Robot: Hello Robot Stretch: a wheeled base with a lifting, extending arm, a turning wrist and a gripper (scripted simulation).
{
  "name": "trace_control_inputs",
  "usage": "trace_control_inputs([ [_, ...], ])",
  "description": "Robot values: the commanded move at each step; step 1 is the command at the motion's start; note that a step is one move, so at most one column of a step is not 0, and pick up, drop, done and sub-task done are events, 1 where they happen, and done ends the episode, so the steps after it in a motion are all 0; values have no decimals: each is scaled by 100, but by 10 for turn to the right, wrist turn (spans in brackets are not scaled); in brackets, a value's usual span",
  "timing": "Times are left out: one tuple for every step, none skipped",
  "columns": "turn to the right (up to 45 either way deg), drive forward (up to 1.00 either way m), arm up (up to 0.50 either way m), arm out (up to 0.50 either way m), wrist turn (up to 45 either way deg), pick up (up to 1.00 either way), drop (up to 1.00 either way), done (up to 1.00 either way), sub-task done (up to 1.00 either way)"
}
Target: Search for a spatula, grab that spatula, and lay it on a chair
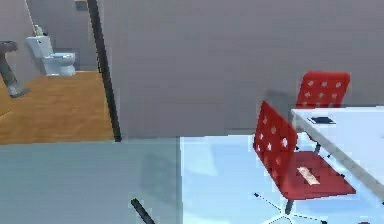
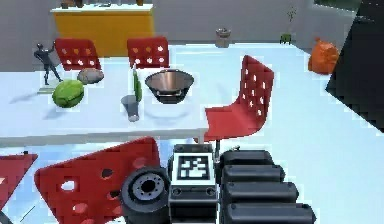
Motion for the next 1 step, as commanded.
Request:
trace_control_inputs([
  [0, 100, 0, 0, 0, 0, 0, 0, 0],
])
